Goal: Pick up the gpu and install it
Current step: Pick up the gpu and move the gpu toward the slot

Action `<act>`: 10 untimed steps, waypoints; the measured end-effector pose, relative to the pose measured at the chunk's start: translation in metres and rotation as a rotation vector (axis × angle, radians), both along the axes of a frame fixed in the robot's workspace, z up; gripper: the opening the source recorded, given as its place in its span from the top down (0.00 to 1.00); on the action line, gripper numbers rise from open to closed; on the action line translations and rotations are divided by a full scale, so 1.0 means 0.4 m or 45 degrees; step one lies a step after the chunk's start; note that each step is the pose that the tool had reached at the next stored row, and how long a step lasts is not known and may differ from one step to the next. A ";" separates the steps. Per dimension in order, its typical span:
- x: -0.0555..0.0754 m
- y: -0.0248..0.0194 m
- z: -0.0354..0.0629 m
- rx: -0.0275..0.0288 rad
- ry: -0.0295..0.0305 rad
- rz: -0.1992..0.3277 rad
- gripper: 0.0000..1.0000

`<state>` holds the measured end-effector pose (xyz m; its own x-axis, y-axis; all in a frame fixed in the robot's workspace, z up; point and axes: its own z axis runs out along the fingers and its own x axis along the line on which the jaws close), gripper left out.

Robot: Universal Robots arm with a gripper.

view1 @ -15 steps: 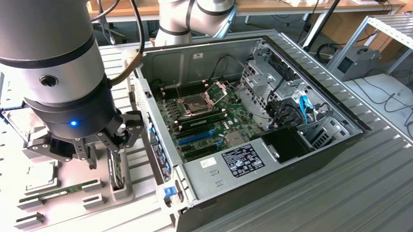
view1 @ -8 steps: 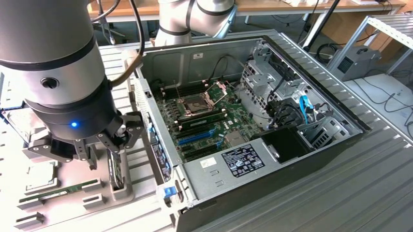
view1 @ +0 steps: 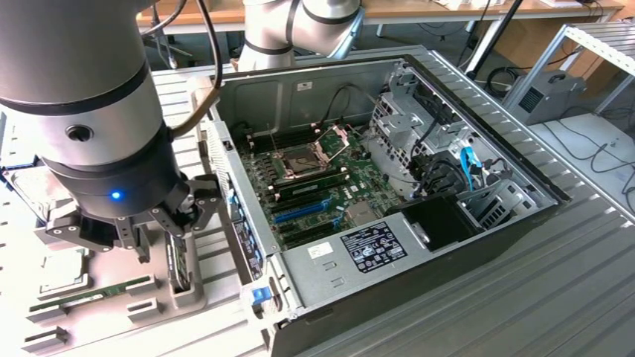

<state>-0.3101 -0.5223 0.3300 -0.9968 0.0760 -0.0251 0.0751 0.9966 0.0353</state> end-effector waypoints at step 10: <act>0.000 0.017 -0.005 0.0001 -0.0001 0.000 0.58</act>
